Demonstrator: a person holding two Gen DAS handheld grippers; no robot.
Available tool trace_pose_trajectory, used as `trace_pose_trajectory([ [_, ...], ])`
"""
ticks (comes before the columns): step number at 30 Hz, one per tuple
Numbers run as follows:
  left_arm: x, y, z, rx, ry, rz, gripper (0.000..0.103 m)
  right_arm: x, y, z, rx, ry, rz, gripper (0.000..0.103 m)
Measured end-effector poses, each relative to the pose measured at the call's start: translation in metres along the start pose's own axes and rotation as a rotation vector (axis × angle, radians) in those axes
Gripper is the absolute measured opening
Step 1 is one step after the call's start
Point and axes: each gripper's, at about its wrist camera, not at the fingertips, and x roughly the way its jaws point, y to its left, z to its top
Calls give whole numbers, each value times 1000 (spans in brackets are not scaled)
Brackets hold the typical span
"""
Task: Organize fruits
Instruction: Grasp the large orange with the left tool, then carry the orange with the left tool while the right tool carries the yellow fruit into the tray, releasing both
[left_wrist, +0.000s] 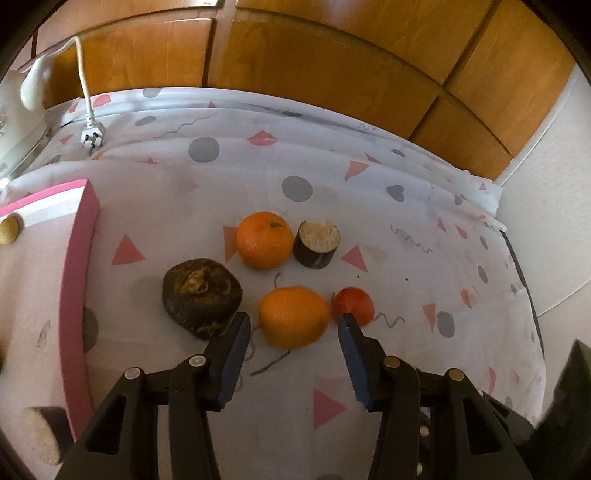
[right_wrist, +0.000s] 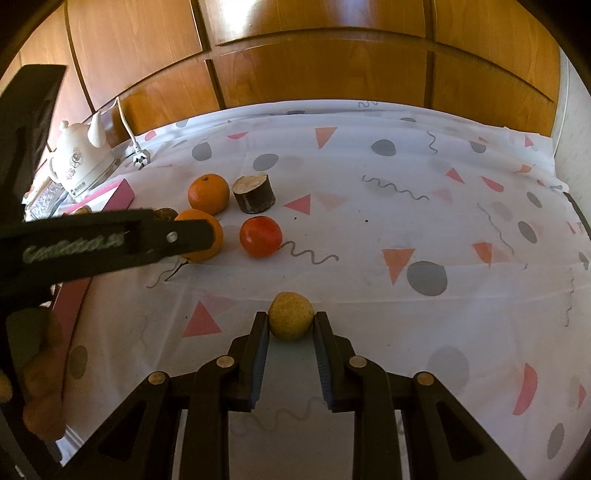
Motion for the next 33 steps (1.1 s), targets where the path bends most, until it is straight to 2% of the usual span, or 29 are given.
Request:
trace_pose_trajectory([
  [2,8,-2,2,0,12,5,50,0,-1,0,5,0,5,25],
  [4,15,-2,2,-1,23,12,41,0,-1,0,6,-1,6,25],
  [7,14,1,-1,-4,11,-4,39,1,-1,-1,6,-3,8,25],
  [21,-34,4,-65,125,-29,33,39,1,2,-1,-7,13,-6,25],
  [28,-43,5,-77,118,-21,27,38,-5,11,-11,-46,12,-32,24],
  [33,-58,8,-84,121,-48,32,38,-11,16,-18,-56,10,-40,24],
])
